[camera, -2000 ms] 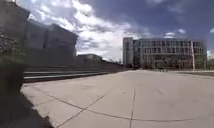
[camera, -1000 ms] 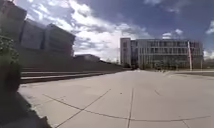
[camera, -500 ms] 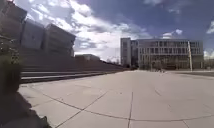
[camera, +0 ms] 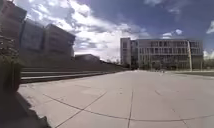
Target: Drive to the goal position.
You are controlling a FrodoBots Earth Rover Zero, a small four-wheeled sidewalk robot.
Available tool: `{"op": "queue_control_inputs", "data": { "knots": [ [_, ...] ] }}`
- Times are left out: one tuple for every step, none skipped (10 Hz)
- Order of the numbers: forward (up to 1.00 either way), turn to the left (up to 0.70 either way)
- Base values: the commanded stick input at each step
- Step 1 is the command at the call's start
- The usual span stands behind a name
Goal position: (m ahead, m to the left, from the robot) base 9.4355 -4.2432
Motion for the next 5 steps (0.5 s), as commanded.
{"op": "queue_control_inputs", "data": {
  "knots": [
    [0.00,-0.18],
    [0.00,0.00],
    [0.00,0.00],
    [0.00,0.00],
    [0.00,0.00]
  ]
}}
